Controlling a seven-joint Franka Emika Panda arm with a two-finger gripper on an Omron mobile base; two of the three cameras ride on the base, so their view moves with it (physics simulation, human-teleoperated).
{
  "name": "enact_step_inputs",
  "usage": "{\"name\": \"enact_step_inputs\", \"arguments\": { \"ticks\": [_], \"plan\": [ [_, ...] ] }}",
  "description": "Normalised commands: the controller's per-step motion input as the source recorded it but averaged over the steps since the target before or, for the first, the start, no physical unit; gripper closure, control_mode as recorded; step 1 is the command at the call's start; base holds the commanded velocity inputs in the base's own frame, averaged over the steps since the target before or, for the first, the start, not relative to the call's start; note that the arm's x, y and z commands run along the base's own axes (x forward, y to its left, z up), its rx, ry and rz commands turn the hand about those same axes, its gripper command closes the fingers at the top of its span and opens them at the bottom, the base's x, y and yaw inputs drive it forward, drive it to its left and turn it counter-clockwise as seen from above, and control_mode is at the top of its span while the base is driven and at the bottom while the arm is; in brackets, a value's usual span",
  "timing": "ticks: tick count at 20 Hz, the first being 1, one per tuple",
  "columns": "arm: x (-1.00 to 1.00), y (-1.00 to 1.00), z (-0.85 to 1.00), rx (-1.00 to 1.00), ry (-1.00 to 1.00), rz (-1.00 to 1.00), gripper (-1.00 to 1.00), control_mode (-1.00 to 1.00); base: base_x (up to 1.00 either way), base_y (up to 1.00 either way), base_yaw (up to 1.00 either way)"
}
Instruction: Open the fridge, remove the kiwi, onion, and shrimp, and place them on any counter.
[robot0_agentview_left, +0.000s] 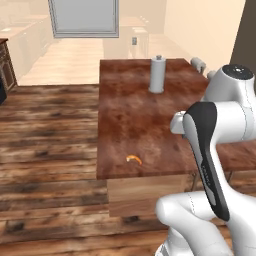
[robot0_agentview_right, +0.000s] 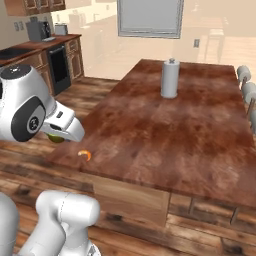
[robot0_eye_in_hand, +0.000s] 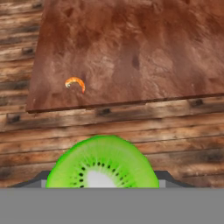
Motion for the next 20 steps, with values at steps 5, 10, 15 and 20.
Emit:
{"name": "enact_step_inputs", "arguments": {
  "ticks": [5,10,15,20],
  "plan": [
    [0.00,0.00,0.00,0.00,0.00,0.00,1.00,1.00,0.53,0.00,-0.02],
    [0.00,0.00,0.00,0.00,0.00,0.00,1.00,1.00,0.46,0.00,-0.02],
    [0.00,0.00,0.00,0.00,0.00,0.00,1.00,1.00,0.38,0.00,-0.02],
    [0.00,0.00,0.00,0.00,0.00,0.00,1.00,1.00,0.37,0.00,-0.01]
  ]
}}
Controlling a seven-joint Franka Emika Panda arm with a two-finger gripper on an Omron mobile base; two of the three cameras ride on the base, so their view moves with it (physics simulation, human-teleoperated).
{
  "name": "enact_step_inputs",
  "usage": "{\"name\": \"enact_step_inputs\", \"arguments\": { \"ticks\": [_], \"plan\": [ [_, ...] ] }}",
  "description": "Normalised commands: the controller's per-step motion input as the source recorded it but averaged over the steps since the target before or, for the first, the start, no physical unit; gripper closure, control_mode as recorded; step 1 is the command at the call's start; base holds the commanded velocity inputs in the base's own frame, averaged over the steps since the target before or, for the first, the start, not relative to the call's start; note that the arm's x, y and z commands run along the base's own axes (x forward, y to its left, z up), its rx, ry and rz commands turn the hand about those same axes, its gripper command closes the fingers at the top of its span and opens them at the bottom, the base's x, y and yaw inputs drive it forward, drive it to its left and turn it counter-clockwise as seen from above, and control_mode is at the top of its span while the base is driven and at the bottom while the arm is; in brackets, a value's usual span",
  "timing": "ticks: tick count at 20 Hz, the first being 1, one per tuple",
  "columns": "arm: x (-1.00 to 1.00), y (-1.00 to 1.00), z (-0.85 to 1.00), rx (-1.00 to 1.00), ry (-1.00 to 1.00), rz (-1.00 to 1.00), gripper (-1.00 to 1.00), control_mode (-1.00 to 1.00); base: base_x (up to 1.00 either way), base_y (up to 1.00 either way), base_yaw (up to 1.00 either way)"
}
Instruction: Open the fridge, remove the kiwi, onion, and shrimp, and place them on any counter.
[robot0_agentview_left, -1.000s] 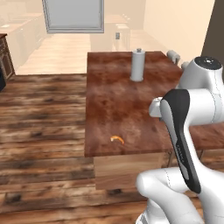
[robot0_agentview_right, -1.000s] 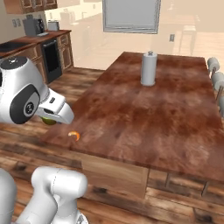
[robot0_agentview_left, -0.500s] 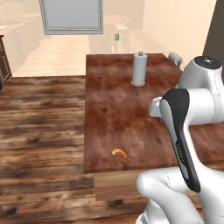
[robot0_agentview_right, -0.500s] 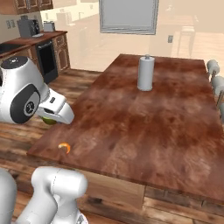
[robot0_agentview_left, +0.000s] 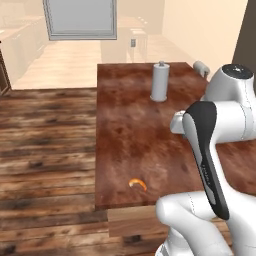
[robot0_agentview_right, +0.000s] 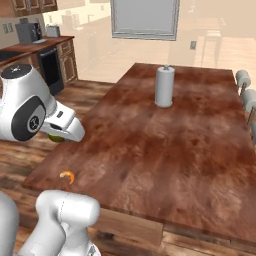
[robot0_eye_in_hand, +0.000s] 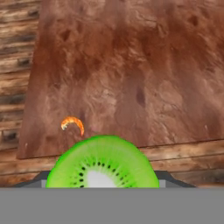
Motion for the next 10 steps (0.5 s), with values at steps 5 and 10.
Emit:
{"name": "enact_step_inputs", "arguments": {
  "ticks": [5,10],
  "plan": [
    [0.40,0.00,-0.24,0.03,0.00,0.00,1.00,-1.00,0.09,0.00,0.00],
    [0.48,0.00,-0.35,0.03,0.02,0.00,1.00,-1.00,0.00,0.00,0.00]
  ]
}}
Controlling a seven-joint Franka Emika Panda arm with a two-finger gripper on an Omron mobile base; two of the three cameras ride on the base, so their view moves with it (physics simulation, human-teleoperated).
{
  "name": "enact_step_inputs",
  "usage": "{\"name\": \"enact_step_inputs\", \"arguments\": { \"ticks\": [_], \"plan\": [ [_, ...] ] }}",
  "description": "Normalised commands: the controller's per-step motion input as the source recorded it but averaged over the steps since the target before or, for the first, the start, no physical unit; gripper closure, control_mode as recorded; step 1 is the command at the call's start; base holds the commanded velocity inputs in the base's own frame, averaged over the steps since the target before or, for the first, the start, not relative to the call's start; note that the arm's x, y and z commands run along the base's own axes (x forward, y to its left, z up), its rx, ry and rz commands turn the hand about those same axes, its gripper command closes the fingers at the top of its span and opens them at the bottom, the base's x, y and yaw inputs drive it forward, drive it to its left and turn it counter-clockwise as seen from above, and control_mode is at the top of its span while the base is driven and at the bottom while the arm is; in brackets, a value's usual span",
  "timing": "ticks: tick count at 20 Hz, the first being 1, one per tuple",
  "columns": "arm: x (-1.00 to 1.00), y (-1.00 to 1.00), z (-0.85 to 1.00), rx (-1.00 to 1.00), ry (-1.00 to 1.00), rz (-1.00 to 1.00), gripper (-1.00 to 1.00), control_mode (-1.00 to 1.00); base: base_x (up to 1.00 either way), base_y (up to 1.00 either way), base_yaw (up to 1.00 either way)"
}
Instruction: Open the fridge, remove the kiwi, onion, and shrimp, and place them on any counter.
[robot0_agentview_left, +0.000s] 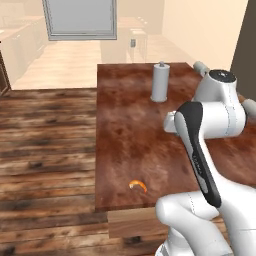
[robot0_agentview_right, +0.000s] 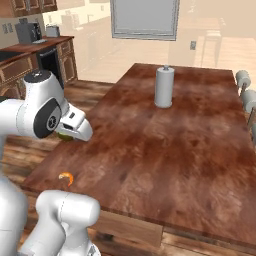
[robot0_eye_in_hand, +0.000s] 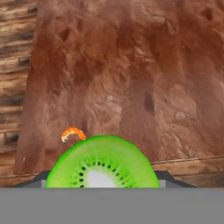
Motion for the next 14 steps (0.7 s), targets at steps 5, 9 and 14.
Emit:
{"name": "enact_step_inputs", "arguments": {
  "ticks": [5,9,14],
  "plan": [
    [0.49,0.00,-0.43,0.03,0.06,0.00,1.00,-1.00,0.00,0.00,0.00],
    [0.48,0.00,-0.44,0.02,0.06,0.00,1.00,-1.00,0.00,0.00,0.00],
    [0.48,0.00,-0.55,0.01,0.10,0.00,1.00,-1.00,0.00,0.00,0.00]
  ]
}}
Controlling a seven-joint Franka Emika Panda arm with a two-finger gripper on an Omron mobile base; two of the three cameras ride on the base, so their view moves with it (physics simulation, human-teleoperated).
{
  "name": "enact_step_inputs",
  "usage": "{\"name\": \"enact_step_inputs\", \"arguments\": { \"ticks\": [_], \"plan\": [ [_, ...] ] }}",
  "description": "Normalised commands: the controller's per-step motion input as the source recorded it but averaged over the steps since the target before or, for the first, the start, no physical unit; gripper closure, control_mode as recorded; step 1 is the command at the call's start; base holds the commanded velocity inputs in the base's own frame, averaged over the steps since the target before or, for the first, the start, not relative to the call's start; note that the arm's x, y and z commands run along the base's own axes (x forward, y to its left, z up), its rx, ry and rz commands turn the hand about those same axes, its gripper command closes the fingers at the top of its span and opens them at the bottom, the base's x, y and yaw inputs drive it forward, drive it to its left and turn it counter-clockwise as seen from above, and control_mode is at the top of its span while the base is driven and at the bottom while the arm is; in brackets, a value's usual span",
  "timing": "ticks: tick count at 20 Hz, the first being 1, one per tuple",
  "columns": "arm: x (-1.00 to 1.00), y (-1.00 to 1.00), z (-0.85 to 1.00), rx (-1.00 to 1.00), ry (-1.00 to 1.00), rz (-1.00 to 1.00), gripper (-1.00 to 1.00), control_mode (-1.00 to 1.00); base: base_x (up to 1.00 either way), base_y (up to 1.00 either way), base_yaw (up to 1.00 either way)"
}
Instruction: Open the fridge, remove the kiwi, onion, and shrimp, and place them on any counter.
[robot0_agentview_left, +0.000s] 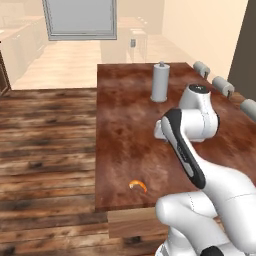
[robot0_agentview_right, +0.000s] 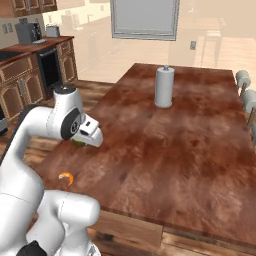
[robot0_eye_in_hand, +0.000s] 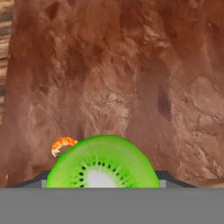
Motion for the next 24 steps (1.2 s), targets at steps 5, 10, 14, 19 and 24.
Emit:
{"name": "enact_step_inputs", "arguments": {
  "ticks": [5,10,14,19,24],
  "plan": [
    [0.46,0.00,-0.71,0.00,0.16,0.00,1.00,-1.00,0.00,0.00,0.00],
    [0.45,0.00,-0.73,0.00,0.11,0.00,1.00,-1.00,0.00,0.00,0.00],
    [0.42,0.00,-0.74,0.00,0.11,0.00,1.00,-1.00,0.00,0.00,0.00],
    [0.40,0.00,-0.71,0.00,0.10,0.00,1.00,-1.00,0.00,0.00,0.00],
    [0.35,0.00,-0.55,0.00,0.06,0.00,1.00,-1.00,0.00,0.00,0.00]
  ]
}}
